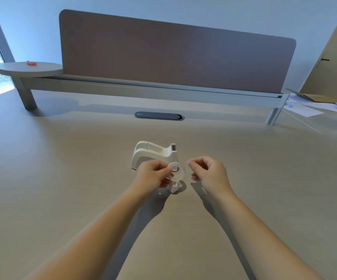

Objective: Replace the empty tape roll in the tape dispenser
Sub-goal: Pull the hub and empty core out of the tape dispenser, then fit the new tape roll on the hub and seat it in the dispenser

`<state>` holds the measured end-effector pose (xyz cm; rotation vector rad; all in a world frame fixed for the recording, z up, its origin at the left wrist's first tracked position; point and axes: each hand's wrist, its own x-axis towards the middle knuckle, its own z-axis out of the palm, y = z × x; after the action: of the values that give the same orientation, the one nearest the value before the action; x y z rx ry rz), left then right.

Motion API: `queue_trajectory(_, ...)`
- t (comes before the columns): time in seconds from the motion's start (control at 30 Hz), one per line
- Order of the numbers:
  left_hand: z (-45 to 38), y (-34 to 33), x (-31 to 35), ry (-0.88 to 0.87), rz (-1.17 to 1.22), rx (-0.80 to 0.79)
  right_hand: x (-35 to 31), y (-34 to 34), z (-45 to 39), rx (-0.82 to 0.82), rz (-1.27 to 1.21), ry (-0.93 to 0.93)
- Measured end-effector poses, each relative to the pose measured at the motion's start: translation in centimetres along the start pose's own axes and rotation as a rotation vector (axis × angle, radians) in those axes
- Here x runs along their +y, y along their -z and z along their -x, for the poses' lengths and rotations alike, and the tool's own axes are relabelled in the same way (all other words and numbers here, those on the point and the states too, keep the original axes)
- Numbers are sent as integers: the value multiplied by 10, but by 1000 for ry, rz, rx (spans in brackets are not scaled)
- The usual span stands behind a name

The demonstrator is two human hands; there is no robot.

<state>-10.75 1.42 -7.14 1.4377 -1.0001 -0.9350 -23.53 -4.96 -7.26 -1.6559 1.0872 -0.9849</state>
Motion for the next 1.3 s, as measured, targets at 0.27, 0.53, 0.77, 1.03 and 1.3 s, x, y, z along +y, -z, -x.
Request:
queue_trajectory(0.27, -9, 4, -4, 51, 40, 106, 11, 14, -11, -74, 229, 5)
queue_trajectory(0.53, 2, 29, -9, 102, -19, 153, 2, -13, 7, -419, 417, 101)
queue_trajectory(0.77, -3, 27, -23, 81, -336, 141, 7, -8, 6, -303, 322, 82)
queue_trajectory(1.03, -3, -1, -8, -162, -842, 197, 16, 18, -2, -46, 165, 81)
queue_trajectory(1.3, -20, -52, 19, -312, -972, -28, 24, 51, -10, 71, 46, -4)
